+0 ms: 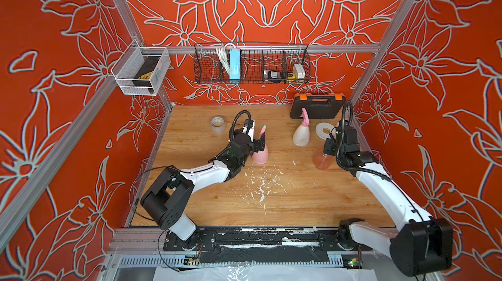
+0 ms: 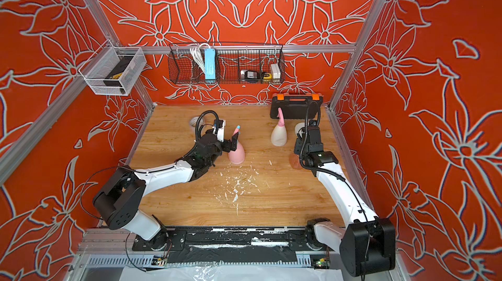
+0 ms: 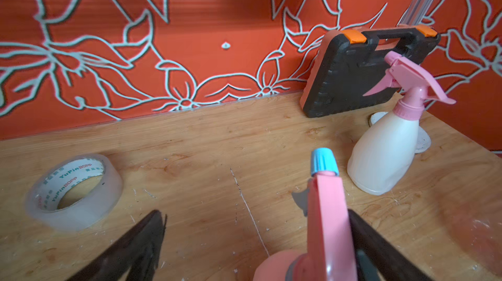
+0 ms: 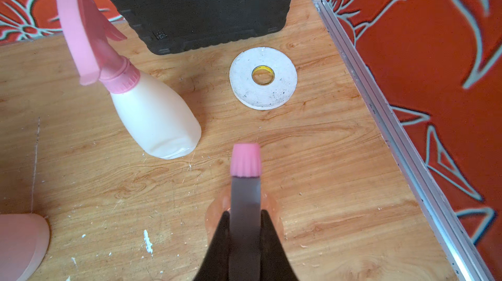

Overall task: Attach spray nozzles to spray bottles
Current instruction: Pick up the spray bottle from the center of the board, then place the spray bottle at the center of the board.

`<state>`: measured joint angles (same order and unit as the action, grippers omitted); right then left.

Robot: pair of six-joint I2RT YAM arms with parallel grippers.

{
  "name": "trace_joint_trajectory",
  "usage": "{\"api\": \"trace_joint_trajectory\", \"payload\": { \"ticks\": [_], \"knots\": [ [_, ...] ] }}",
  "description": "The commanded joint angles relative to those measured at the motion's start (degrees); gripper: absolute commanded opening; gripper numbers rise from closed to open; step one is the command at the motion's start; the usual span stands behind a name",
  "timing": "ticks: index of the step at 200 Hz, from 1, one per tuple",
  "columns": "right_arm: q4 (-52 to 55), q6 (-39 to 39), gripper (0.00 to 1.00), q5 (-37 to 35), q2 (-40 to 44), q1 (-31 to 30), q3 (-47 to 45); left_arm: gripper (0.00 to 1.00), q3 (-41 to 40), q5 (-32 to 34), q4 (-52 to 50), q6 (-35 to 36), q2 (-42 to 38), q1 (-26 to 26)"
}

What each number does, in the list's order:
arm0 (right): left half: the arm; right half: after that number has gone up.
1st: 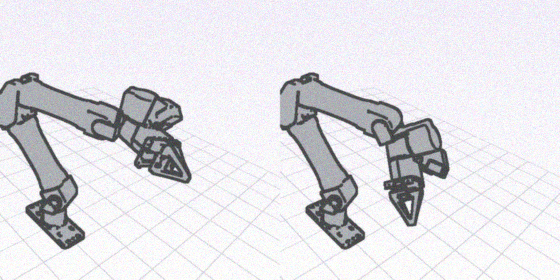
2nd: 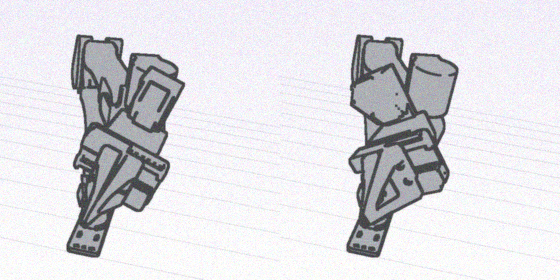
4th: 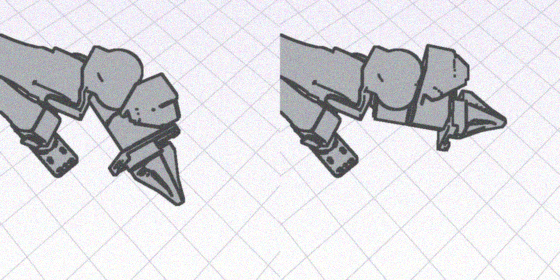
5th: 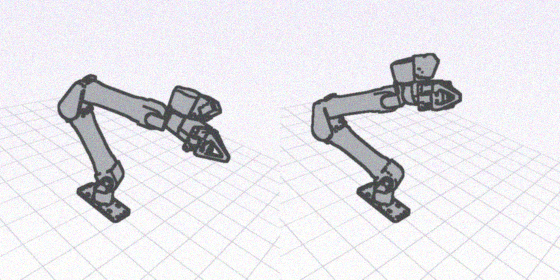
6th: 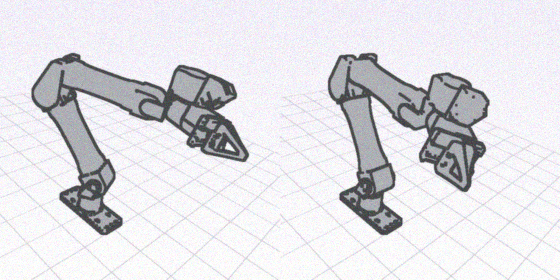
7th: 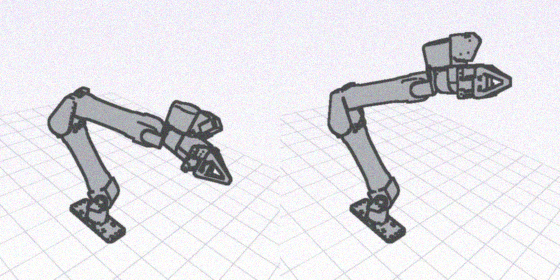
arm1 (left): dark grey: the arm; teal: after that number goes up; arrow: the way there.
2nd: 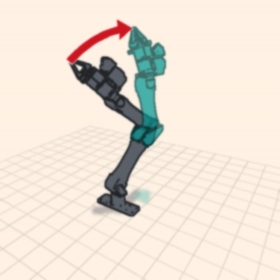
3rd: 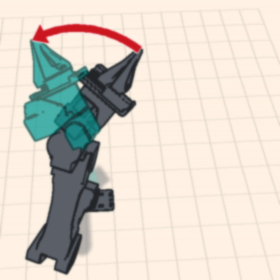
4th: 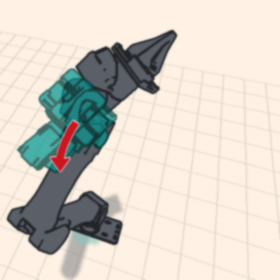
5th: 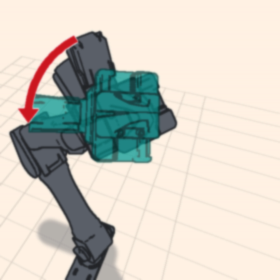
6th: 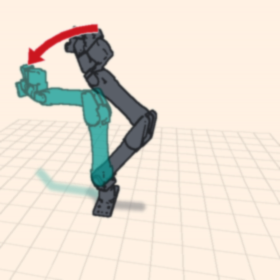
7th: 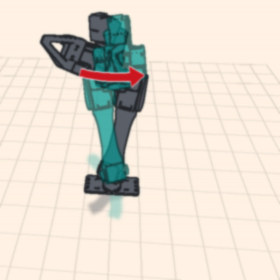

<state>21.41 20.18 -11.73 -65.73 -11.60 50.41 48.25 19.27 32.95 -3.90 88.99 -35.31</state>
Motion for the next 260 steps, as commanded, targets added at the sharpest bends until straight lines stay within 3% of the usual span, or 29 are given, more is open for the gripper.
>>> {"api": "trace_joint_trajectory", "payload": {
  "ticks": [1, 26, 54, 97, 128, 161, 195, 260],
  "knots": [
    [2.9, 1.5, 0.0, 2.0, 1.3, -4.5, 4.4, 0.98, 1.4, 4.0, -1.7, -0.8, -3.7, 0.0],
    [5.3, 2.2, 0.0, 0.2, -0.6, -12.9, 10.2, 0.98, 0.8, 4.7, -4.1, -4.6, -6.8, 1.5],
    [3.4, 1.8, 0.0, 0.2, -5.3, -18.5, 15.9, 0.98, -1.3, 6.5, -5.4, -5.7, -10.5, 3.0],
    [-0.5, -1.0, 0.0, 3.2, -22.1, -19.0, 30.1, 0.98, -3.2, 12.5, -10.0, -8.6, -13.8, 6.7],
    [2.6, -4.9, 0.0, 1.7, -35.3, -19.0, 44.2, 0.98, -8.4, 13.3, -7.3, -9.5, -15.2, 11.5],
    [7.0, -7.4, 0.0, 1.7, -44.6, -18.8, 55.4, 0.98, -15.1, 18.6, 0.0, -3.6, -15.5, 14.0],
    [7.6, -7.9, 0.0, 3.0, -49.6, -18.8, 58.7, 0.97, -20.8, 21.5, 9.6, 4.6, -14.5, 14.7],
    [7.7, -8.2, 0.01, 3.4, -53.5, -18.9, 59.3, 0.97, -22.4, 21.3, 12.5, 7.2, -10.9, 15.2]
  ]
}}
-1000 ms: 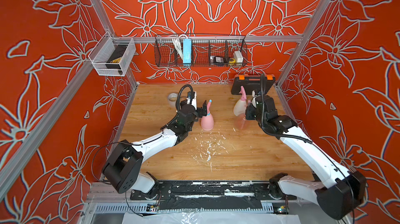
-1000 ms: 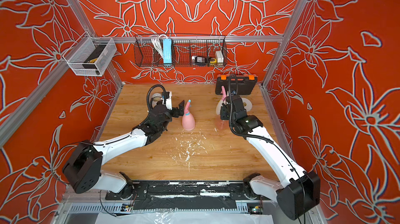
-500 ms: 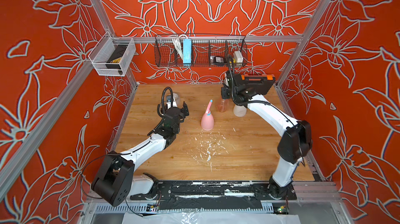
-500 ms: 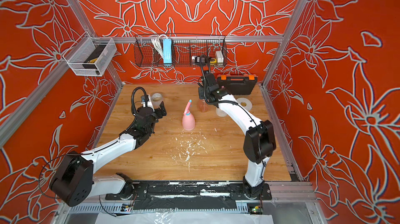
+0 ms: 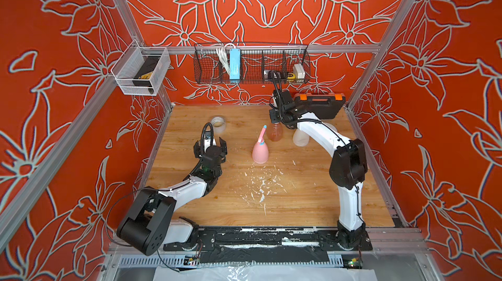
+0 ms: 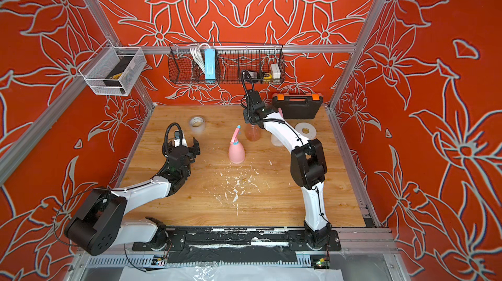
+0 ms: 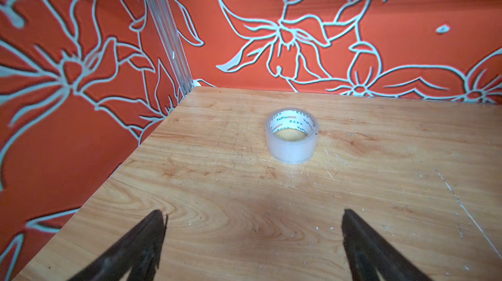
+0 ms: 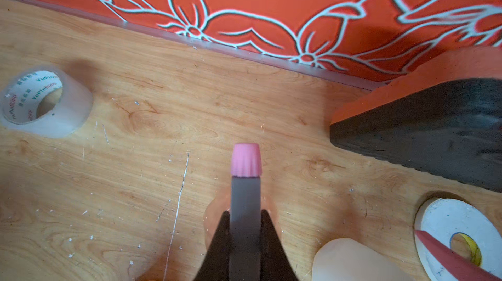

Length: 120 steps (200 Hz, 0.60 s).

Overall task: Attach spray nozzles to spray bottles
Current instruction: Place the spray bottle at the center of the board.

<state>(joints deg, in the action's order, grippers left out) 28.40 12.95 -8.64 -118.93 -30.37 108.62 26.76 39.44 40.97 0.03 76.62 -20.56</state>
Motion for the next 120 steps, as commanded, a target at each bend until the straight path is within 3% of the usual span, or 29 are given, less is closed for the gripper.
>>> {"api": "trace_joint_trajectory", "payload": {
  "ticks": [1, 24, 36, 57, 70, 102, 108, 120],
  "knots": [
    [0.6, -0.9, 0.01, 0.3, -0.3, -0.1, 1.1, 0.97, -0.9, 1.1, 4.5, 3.4, 1.5, 0.5],
    [0.5, -1.0, 0.1, 0.4, 0.3, -0.1, 0.4, 0.97, -2.7, -0.5, 7.1, 5.0, 1.6, 0.6],
    [1.2, -1.1, 0.25, 0.5, 0.9, -0.1, 0.6, 0.97, -4.4, -2.7, 9.2, 5.9, 1.5, 1.3],
    [3.0, -1.6, 0.63, 0.5, 2.9, -0.1, 1.0, 0.97, -6.2, -3.9, 11.3, 7.5, 1.8, 3.1],
    [3.7, -1.8, 0.77, 0.2, 5.1, -0.1, 0.5, 0.97, -5.5, -5.3, 9.6, 6.6, 1.6, 4.3],
    [6.8, -2.5, 0.91, -2.9, 13.2, -0.1, -1.3, 0.97, -10.1, -8.0, 15.0, 8.4, -2.2, 5.3],
    [7.4, -2.2, 0.97, -4.3, 15.5, -0.1, -2.1, 0.97, -11.3, -9.0, 16.3, 8.8, -3.1, 5.6],
    [8.2, -2.6, 0.97, -6.7, 20.9, 0.4, -5.1, 0.97, -12.8, -9.9, 17.9, 8.6, -4.5, 6.4]
  ]
}}
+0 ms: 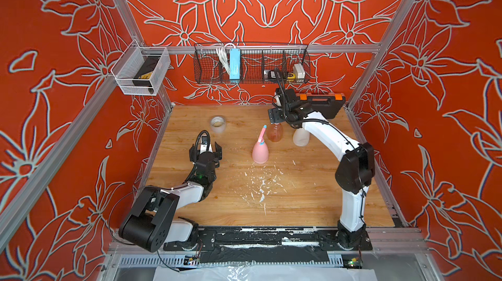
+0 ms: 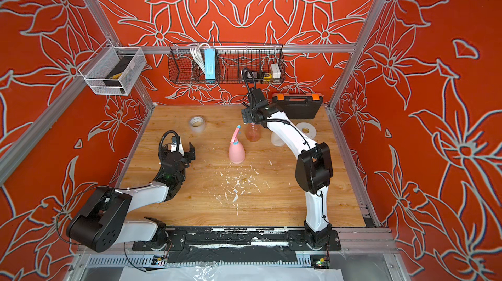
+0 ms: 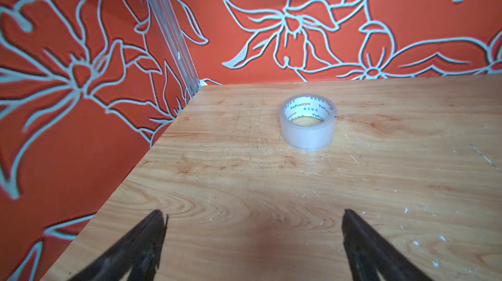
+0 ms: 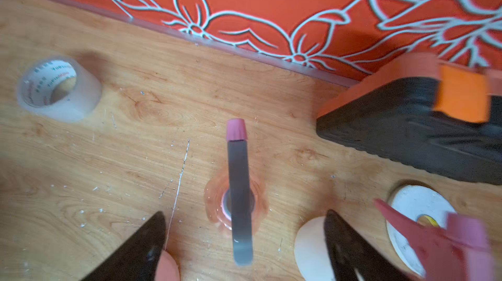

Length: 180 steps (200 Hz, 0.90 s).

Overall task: Attach spray nozzles to spray bottles
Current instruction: Place the spray bottle at the center of the board, then reset both arms

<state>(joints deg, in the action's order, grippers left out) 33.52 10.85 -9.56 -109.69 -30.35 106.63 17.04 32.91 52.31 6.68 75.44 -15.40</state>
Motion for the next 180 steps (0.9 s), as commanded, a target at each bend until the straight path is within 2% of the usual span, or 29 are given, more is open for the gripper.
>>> {"api": "trace_joint_trajectory", "payload": {
  "ticks": [1, 22, 38, 55, 79, 88, 98, 109, 123, 144, 161, 167, 180],
  "knots": [
    [3.0, -0.5, 0.97, -6.0, 12.2, 0.5, -3.4, 0.97, -3.2, -3.4, 6.6, 2.0, -3.4, 1.2],
    [2.5, 0.9, 0.97, -11.5, 21.2, 4.3, -12.0, 0.97, -4.3, -3.8, 8.3, 1.9, -4.1, 1.5],
    [0.0, 3.2, 0.97, -23.2, 27.4, 9.0, -21.9, 0.96, -5.8, -5.5, 8.1, -0.3, -6.1, 1.5],
    [-12.0, -0.2, 0.97, -33.4, 33.8, 13.4, -38.1, 0.96, -7.0, -7.6, 7.0, -1.7, -7.8, 1.6],
    [-44.8, -19.3, 0.97, -25.2, 41.1, 15.9, -66.1, 0.97, -6.2, -8.8, 5.6, -0.7, -6.4, 1.3],
    [-56.0, -21.2, 0.97, -20.8, 42.2, 16.6, -74.8, 0.97, -6.4, -8.6, 6.0, -0.2, -6.1, 0.8],
    [-65.2, -19.1, 0.97, -16.8, 41.8, 17.6, -81.1, 0.97, -6.9, -8.2, 6.6, 0.0, -6.1, 0.5],
    [-67.2, -16.3, 0.98, -13.9, 39.3, 18.8, -82.6, 0.97, -8.0, -7.6, 8.3, -0.4, -5.4, 0.5],
    [-60.4, -16.1, 0.97, -10.9, 36.0, 19.1, -79.6, 0.97, -10.1, -6.0, 13.5, -1.7, -2.4, 1.0],
    [-66.5, -16.3, 0.97, -8.7, 33.1, 19.5, -82.2, 0.97, -12.9, -7.8, 22.4, -4.9, 2.8, 4.5],
    [-76.0, -16.0, 0.97, -6.7, 30.6, 20.7, -86.2, 0.97, -12.8, -11.6, 18.9, -7.3, 1.4, 7.1],
    [-77.9, -14.6, 0.97, -7.0, 30.8, 21.6, -87.3, 0.97, -13.5, -12.5, 20.9, -7.6, 2.4, 7.6],
    [-78.3, -13.1, 0.97, -2.3, 31.2, 24.2, -88.7, 0.97, -14.2, -14.1, 27.8, -6.6, 7.0, 8.3]
  ]
}}
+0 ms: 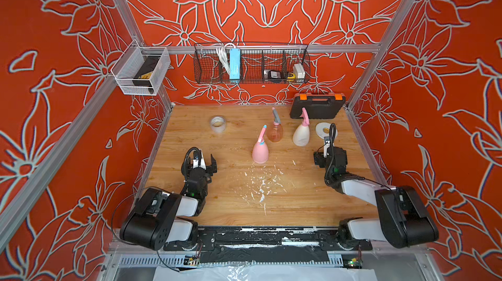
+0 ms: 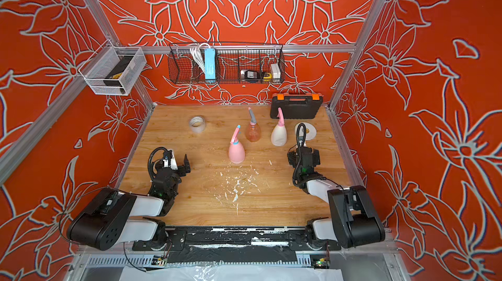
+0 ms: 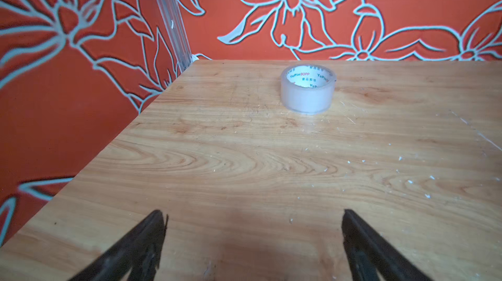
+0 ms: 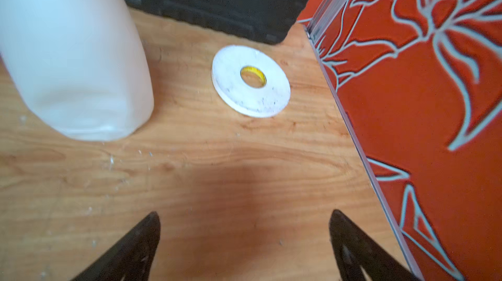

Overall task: Attach spray nozzles to spray bottles
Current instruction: Reset both arms

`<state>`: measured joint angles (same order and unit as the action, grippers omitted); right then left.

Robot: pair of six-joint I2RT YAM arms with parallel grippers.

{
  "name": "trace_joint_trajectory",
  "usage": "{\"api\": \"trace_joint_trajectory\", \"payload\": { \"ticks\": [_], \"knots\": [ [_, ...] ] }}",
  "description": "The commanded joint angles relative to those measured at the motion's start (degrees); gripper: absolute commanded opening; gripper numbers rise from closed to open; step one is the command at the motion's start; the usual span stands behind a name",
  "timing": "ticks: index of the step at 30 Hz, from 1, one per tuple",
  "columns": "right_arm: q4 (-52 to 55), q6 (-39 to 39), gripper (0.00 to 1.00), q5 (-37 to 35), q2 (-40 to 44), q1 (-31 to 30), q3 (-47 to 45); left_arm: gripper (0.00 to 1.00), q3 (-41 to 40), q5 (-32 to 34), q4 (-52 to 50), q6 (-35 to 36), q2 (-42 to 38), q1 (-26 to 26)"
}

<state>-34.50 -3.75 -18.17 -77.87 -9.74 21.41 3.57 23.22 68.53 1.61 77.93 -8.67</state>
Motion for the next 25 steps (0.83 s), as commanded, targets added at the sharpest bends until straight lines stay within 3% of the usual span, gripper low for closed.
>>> {"api": "trace_joint_trajectory", "payload": {
  "ticks": [1, 3, 5, 7, 9, 25],
  "knots": [
    [-10.8, 1.5, 0.97, 6.6, -0.9, 3.7, -3.7, 0.97, -0.6, -4.6, 11.5, -1.5, 4.6, 1.5],
    [-20.0, 1.2, 0.97, 8.0, -4.9, 4.4, -6.0, 0.97, 2.2, -6.6, 1.7, -1.9, 2.1, 1.8],
    [-14.2, 1.4, 0.97, 8.4, -2.4, 4.4, -4.7, 0.96, 0.9, -6.6, 7.8, -1.2, 4.2, 1.8],
    [-18.5, 1.2, 0.97, 8.8, -4.4, 4.6, -5.5, 0.97, 2.1, -6.9, 2.4, -1.6, 2.4, 1.8],
    [-13.8, 1.4, 0.97, 8.8, -2.5, 4.7, -4.5, 0.97, 1.4, -6.3, 6.1, -1.2, 3.7, 1.6],
    [-12.6, 1.8, 0.97, 9.0, -3.1, 4.9, -3.6, 0.97, 2.0, -6.7, 3.6, -1.4, 2.9, 1.8]
  ]
}}
